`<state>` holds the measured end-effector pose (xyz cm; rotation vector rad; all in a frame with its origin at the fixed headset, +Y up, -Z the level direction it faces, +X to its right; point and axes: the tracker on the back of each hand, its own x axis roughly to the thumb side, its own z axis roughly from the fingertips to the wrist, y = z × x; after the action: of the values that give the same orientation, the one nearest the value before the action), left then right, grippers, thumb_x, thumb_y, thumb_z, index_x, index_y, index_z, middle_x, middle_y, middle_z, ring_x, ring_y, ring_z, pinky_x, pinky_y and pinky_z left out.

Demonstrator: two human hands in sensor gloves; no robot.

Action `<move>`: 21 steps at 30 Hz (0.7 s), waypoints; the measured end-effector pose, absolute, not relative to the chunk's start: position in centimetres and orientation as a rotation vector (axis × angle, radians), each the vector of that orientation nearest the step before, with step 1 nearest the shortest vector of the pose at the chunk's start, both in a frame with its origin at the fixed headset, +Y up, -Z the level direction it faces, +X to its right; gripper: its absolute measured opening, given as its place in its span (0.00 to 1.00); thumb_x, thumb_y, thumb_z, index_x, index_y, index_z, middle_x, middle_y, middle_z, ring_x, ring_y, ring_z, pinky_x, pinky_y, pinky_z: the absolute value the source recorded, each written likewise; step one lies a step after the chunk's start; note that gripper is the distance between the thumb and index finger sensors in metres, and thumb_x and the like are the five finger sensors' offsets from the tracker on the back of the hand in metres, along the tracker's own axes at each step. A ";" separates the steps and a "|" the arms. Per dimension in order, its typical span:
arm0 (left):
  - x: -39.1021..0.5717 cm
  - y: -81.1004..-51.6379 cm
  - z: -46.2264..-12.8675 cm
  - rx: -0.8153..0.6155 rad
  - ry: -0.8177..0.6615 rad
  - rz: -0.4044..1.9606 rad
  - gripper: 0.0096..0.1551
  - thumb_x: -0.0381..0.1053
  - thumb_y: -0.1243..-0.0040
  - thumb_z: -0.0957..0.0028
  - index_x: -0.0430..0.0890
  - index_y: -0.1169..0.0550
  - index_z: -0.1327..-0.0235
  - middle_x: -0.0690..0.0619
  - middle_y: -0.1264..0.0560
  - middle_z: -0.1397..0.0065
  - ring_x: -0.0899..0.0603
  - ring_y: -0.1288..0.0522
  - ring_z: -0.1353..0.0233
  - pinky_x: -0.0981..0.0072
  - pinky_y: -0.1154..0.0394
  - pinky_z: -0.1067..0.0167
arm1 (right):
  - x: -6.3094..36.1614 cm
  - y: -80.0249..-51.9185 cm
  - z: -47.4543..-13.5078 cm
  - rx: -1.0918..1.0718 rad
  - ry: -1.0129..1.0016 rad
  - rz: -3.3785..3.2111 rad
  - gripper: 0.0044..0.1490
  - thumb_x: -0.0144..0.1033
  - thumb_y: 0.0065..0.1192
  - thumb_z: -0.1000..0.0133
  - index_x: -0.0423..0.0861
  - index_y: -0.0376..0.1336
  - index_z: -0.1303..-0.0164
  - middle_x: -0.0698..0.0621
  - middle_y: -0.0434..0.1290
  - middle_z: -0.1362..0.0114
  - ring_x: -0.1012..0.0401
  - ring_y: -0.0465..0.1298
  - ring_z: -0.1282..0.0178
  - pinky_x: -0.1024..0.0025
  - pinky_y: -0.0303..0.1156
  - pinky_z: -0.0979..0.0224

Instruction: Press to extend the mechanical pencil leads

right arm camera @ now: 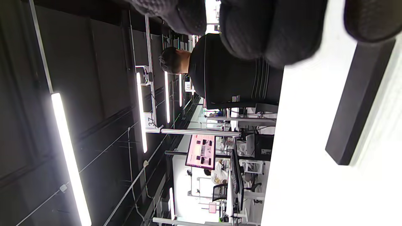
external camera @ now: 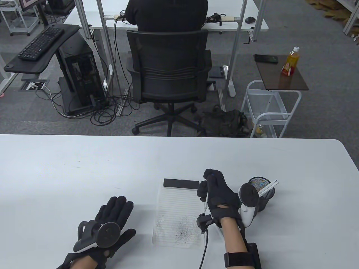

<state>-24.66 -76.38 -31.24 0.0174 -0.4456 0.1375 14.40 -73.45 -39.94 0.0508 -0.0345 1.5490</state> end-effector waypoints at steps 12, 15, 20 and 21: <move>-24.5 -76.3 -31.1 0.027 -0.451 0.133 0.54 0.71 0.50 0.51 0.51 0.53 0.17 0.43 0.56 0.14 0.28 0.54 0.15 0.31 0.48 0.24 | 14.8 -76.9 -40.0 0.179 -0.021 1.157 0.46 0.67 0.46 0.37 0.37 0.66 0.33 0.40 0.70 0.41 0.40 0.70 0.48 0.29 0.64 0.37; -24.5 -76.3 -31.1 0.028 -0.451 0.133 0.54 0.71 0.50 0.51 0.51 0.53 0.17 0.43 0.56 0.13 0.28 0.54 0.15 0.31 0.48 0.24 | 15.1 -77.3 -39.9 0.177 -0.052 1.065 0.44 0.67 0.45 0.36 0.37 0.69 0.39 0.42 0.72 0.46 0.41 0.72 0.52 0.31 0.67 0.40; -24.5 -76.3 -31.1 0.028 -0.450 0.133 0.54 0.71 0.50 0.51 0.51 0.53 0.17 0.43 0.56 0.14 0.28 0.54 0.15 0.31 0.48 0.24 | 15.4 -77.8 -39.9 0.195 -0.078 0.921 0.40 0.64 0.45 0.35 0.39 0.72 0.46 0.44 0.75 0.52 0.44 0.74 0.57 0.32 0.68 0.41; -24.5 -76.3 -31.1 0.029 -0.449 0.134 0.54 0.71 0.50 0.51 0.51 0.53 0.17 0.43 0.56 0.14 0.28 0.54 0.15 0.31 0.48 0.24 | 15.3 -77.8 -39.9 0.203 -0.084 0.890 0.40 0.64 0.45 0.35 0.38 0.72 0.46 0.44 0.74 0.52 0.44 0.74 0.58 0.32 0.68 0.41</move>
<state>-24.49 -76.30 -31.10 0.0287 -0.4494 0.1337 15.33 -77.81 -39.86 0.2030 -0.0835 0.8900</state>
